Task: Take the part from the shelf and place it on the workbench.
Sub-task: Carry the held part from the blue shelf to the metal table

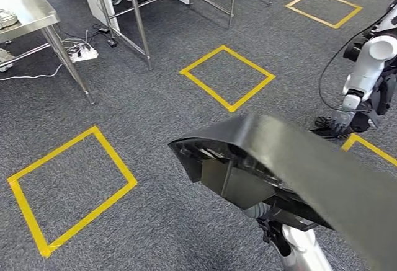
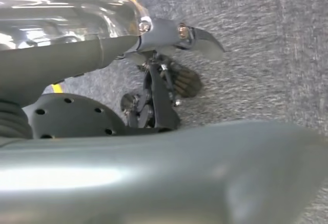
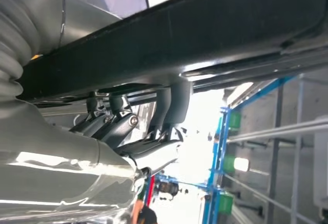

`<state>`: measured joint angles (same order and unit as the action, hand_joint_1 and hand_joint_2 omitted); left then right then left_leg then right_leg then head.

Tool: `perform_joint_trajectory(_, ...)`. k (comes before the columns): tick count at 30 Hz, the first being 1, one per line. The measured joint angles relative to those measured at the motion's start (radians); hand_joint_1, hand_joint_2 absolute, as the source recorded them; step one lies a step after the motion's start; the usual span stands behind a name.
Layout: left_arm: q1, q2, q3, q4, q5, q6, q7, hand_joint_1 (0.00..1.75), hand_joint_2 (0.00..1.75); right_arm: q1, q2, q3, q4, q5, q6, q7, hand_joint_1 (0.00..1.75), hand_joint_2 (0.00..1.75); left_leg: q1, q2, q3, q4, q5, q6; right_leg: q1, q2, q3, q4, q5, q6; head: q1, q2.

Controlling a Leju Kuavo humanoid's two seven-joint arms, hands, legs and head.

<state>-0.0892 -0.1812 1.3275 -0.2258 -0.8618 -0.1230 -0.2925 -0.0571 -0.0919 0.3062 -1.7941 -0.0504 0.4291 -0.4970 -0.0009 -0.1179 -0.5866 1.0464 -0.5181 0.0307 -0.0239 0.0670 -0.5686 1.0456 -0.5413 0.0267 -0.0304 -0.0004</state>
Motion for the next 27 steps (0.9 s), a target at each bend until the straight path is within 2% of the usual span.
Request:
perform_joint_trajectory(1, 0.002, 0.001, 0.0, 0.0, 0.0, 0.0, 0.0, 0.0, 1.75, -0.002, 0.0, 0.0, 0.0, -0.001, 0.0, 0.0, 1.75, 1.75, 0.002, -0.009, -0.002, -0.001, 0.0, -0.004, 0.0, -0.01, 0.002, -0.002, -0.001, -0.005, 0.0, 0.0)
perform_joint_trajectory(2, 0.005, 0.001, 0.0, 0.0, 0.0, 0.001, 0.0, 0.0, 1.75, -0.003, 0.0, 0.0, -0.001, -0.002, 0.0, 0.0, 1.75, 1.75, 0.001, -0.004, -0.004, 0.002, -0.004, -0.009, -0.002, -0.021, 0.005, -0.004, -0.002, -0.011, 0.0, 0.0)
perform_joint_trajectory(3, 0.005, 0.002, 0.0, 0.0, 0.0, 0.002, 0.0, 0.0, 1.75, -0.004, 0.0, 0.0, -0.001, -0.003, 0.0, -0.001, 1.75, 1.75, -0.001, 0.013, -0.011, 0.019, -0.015, -0.014, -0.004, -0.034, 0.008, -0.007, -0.002, -0.017, -0.001, 0.0)
perform_joint_trajectory(4, 0.004, 0.002, 0.0, 0.0, 0.0, 0.002, 0.0, 0.0, 1.75, -0.005, 0.001, -0.001, -0.002, -0.003, 0.001, -0.001, 1.75, 1.75, -0.001, 0.038, -0.028, 0.054, -0.035, -0.019, -0.007, -0.049, 0.011, -0.009, -0.004, -0.022, -0.002, 0.0)
perform_joint_trajectory(5, 0.002, 0.002, 0.0, 0.0, 0.0, 0.003, 0.0, 0.0, 1.75, -0.004, 0.0, -0.001, -0.002, -0.004, 0.001, -0.001, 1.75, 1.75, 0.0, 0.069, -0.056, 0.109, -0.062, -0.024, -0.006, -0.063, 0.014, -0.009, -0.007, -0.027, -0.002, 0.0)
perform_joint_trajectory(6, 0.001, 0.002, 0.0, 0.0, 0.0, 0.003, 0.0, 0.0, 1.75, -0.003, 0.0, -0.001, -0.002, -0.004, 0.001, -0.002, 1.75, 1.75, 0.003, 0.089, -0.092, 0.176, -0.089, -0.029, -0.005, -0.079, 0.016, -0.009, -0.01, -0.03, -0.003, 0.0)
perform_joint_trajectory(7, 0.001, 0.002, 0.0, 0.0, 0.0, 0.003, 0.0, 0.0, 1.75, -0.002, 0.0, -0.001, -0.002, -0.004, 0.001, -0.002, 1.75, 1.75, 0.006, 0.1, -0.124, 0.235, -0.106, -0.033, -0.004, -0.094, 0.019, -0.009, -0.013, -0.031, -0.003, 0.0)
perform_joint_trajectory(8, 0.002, 0.002, 0.0, 0.0, 0.0, 0.003, 0.0, 0.0, 1.75, -0.001, 0.0, -0.001, -0.002, -0.004, 0.001, -0.002, 1.75, 1.75, 0.009, 0.105, -0.144, 0.267, -0.106, -0.037, -0.004, -0.108, 0.023, -0.009, -0.017, -0.031, -0.003, 0.0)
perform_joint_trajectory(9, 0.003, 0.002, 0.0, 0.0, 0.0, 0.003, 0.0, 0.0, 1.75, -0.001, 0.0, -0.001, -0.002, -0.005, 0.002, -0.002, 1.75, 1.75, 0.011, 0.108, -0.145, 0.261, -0.088, -0.039, -0.004, -0.121, 0.028, -0.009, -0.022, -0.03, -0.003, 0.0)
perform_joint_trajectory(10, 0.005, 0.002, 0.0, 0.0, 0.0, 0.003, 0.0, 0.0, 1.75, -0.001, 0.0, -0.001, -0.002, -0.005, 0.002, -0.002, 1.75, 1.75, 0.012, 0.115, -0.127, 0.217, -0.054, -0.039, -0.004, -0.134, 0.035, -0.009, -0.027, -0.028, -0.003, 0.0)
perform_joint_trajectory(11, 0.006, 0.002, 0.0, 0.0, 0.001, 0.003, 0.0, 0.0, 1.75, -0.002, 0.001, -0.001, -0.002, -0.005, 0.002, -0.002, 1.75, 1.75, 0.011, 0.131, -0.098, 0.15, -0.015, -0.037, -0.004, -0.145, 0.043, -0.009, -0.033, -0.026, -0.003, 0.0)
perform_joint_trajectory(12, 0.005, 0.002, 0.0, 0.0, 0.001, 0.003, 0.0, 0.0, 1.75, -0.002, 0.001, -0.002, -0.002, -0.005, 0.002, -0.003, 1.75, 1.75, 0.006, 0.151, -0.07, 0.09, 0.012, -0.032, -0.002, -0.157, 0.05, -0.009, -0.038, -0.022, -0.003, 0.0)
perform_joint_trajectory(13, 0.003, 0.003, 0.0, 0.0, 0.001, 0.003, -0.001, 0.0, 1.75, -0.002, 0.001, -0.002, -0.002, -0.006, 0.002, -0.004, 1.75, 1.75, 0.0, 0.17, -0.049, 0.045, 0.026, -0.025, 0.0, -0.167, 0.055, -0.01, -0.044, -0.017, -0.003, 0.0)
perform_joint_trajectory(14, 0.002, 0.003, 0.0, 0.0, 0.001, 0.002, -0.001, 0.0, 1.75, -0.003, 0.001, -0.002, -0.002, -0.006, 0.002, -0.006, 1.75, 1.75, -0.005, 0.182, -0.038, 0.022, 0.027, -0.018, 0.002, -0.177, 0.059, -0.011, -0.048, -0.011, -0.003, 0.0)
perform_joint_trajectory(15, 0.001, 0.003, 0.0, 0.0, 0.001, 0.001, -0.002, 0.0, 1.75, -0.004, 0.001, -0.001, -0.002, -0.006, 0.002, -0.007, 1.75, 1.75, -0.01, 0.182, -0.037, 0.019, 0.02, -0.013, 0.004, -0.187, 0.062, -0.013, -0.051, -0.006, -0.003, 0.0)
perform_joint_trajectory(17, 0.004, 0.003, 0.0, 0.0, 0.002, -0.001, -0.003, 0.0, 1.75, -0.009, 0.002, 0.0, -0.003, -0.006, 0.004, -0.008, 1.75, 1.75, -0.009, 0.162, -0.035, 0.01, 0.019, -0.002, 0.003, -0.199, 0.072, -0.016, -0.058, 0.004, -0.002, 0.0)
perform_joint_trajectory(18, 0.006, 0.003, 0.0, 0.0, 0.002, -0.001, -0.004, 0.0, 1.75, -0.011, 0.003, 0.0, -0.003, -0.006, 0.004, -0.008, 1.75, 1.75, -0.006, 0.152, -0.031, 0.005, 0.019, 0.003, 0.001, -0.183, 0.073, -0.007, -0.069, 0.007, -0.002, 0.0)
perform_joint_trajectory(19, 0.005, 0.003, 0.0, 0.0, 0.002, -0.002, -0.005, 0.0, 1.75, -0.013, 0.003, 0.0, -0.004, -0.006, 0.006, -0.009, 1.75, 1.75, -0.002, 0.142, -0.026, 0.0, 0.021, 0.008, 0.0, -0.155, 0.063, 0.023, -0.088, 0.01, -0.002, 0.0)
perform_joint_trajectory(21, 0.002, 0.003, 0.0, 0.0, 0.003, -0.003, -0.005, 0.0, 1.75, -0.012, 0.002, 0.001, -0.003, -0.007, 0.007, -0.008, 1.75, 1.75, 0.002, 0.12, -0.021, -0.003, 0.02, 0.016, 0.0, -0.093, 0.002, 0.143, -0.146, 0.011, 0.0, 0.0)
perform_joint_trajectory(22, 0.0, 0.003, 0.0, 0.0, 0.003, -0.004, -0.005, 0.0, 1.75, -0.011, 0.002, 0.001, -0.001, -0.006, 0.007, -0.007, 1.75, 1.75, 0.002, 0.106, -0.021, -0.003, 0.018, 0.018, 0.0, -0.08, -0.037, 0.21, -0.169, 0.011, 0.0, 0.0)
perform_joint_trajectory(23, -0.001, 0.002, 0.0, 0.0, 0.003, -0.004, -0.005, 0.0, 1.75, -0.009, 0.002, 0.001, 0.0, -0.006, 0.008, -0.007, 1.75, 1.75, 0.002, 0.092, -0.019, -0.003, 0.017, 0.019, 0.001, -0.074, -0.068, 0.254, -0.173, 0.012, 0.0, 0.0)
perform_joint_trajectory(24, -0.001, 0.002, 0.0, 0.0, 0.004, -0.005, -0.005, 0.0, 1.75, -0.008, 0.002, 0.001, 0.001, -0.006, 0.008, -0.006, 1.75, 1.75, 0.002, 0.077, -0.016, -0.003, 0.016, 0.019, 0.001, -0.072, -0.082, 0.262, -0.156, 0.012, 0.0, 0.0)
perform_joint_trajectory(25, 0.0, 0.002, 0.0, 0.0, 0.006, -0.006, -0.005, 0.0, 1.75, -0.008, 0.002, 0.002, 0.001, -0.007, 0.008, -0.006, 1.75, 1.75, 0.002, 0.062, -0.012, -0.003, 0.014, 0.018, 0.001, -0.069, -0.077, 0.229, -0.119, 0.011, 0.0, 0.0)
perform_joint_trajectory(26, 0.0, 0.002, 0.0, 0.0, 0.008, -0.008, -0.005, 0.0, 1.75, -0.008, 0.001, 0.002, 0.001, -0.007, 0.008, -0.006, 1.75, 1.75, 0.002, 0.047, -0.008, -0.002, 0.011, 0.016, -0.001, -0.058, -0.058, 0.165, -0.07, 0.011, 0.0, 0.0)
perform_joint_trajectory(27, 0.001, 0.002, 0.001, 0.0, 0.012, -0.009, -0.005, 0.0, 1.75, -0.008, 0.001, 0.002, 0.001, -0.007, 0.008, -0.006, 1.75, 1.75, 0.002, 0.033, -0.006, 0.0, 0.009, 0.013, -0.003, -0.032, -0.037, 0.102, -0.032, 0.01, 0.0, 0.0)
